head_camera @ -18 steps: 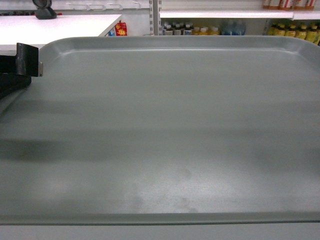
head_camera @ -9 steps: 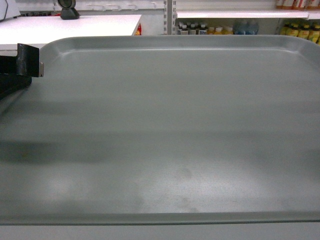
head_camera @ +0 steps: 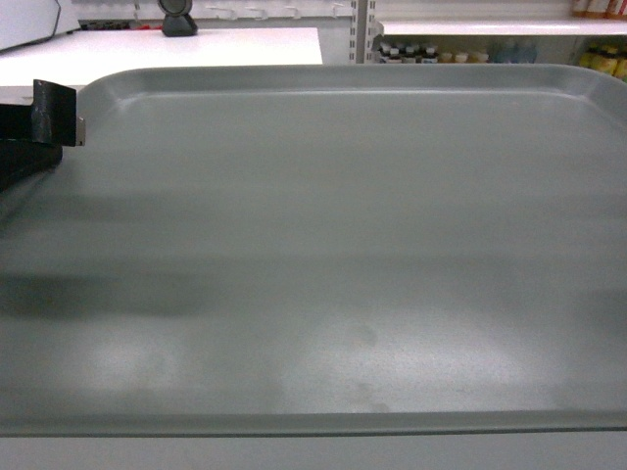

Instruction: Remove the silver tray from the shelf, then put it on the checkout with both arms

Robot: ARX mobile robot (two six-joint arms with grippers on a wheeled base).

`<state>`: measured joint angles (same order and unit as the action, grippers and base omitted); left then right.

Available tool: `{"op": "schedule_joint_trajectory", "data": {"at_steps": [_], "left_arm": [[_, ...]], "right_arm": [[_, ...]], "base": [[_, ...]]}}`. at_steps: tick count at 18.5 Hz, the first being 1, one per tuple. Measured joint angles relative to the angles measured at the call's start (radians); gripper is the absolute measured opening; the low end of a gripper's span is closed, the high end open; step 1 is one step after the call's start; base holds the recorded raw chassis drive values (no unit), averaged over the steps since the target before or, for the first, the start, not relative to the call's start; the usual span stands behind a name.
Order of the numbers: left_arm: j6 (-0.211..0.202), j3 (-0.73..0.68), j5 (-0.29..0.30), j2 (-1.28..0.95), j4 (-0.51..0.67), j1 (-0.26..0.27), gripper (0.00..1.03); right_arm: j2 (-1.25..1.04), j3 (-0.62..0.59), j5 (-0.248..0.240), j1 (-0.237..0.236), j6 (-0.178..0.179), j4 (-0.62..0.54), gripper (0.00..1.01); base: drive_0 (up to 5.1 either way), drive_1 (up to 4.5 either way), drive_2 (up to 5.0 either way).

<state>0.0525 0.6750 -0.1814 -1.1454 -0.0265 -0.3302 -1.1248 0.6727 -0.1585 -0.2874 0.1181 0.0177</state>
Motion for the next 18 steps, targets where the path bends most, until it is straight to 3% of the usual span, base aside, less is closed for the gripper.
{"op": "schedule_joint_trajectory", "data": {"at_steps": [18], "left_arm": [[0.000,0.000,0.000,0.000,-0.003,0.000,0.04]], "right_arm": [[-0.002,0.000,-0.002,0.000,-0.003,0.005,0.02]], "base": [[-5.0,2.45,2.4]]}}
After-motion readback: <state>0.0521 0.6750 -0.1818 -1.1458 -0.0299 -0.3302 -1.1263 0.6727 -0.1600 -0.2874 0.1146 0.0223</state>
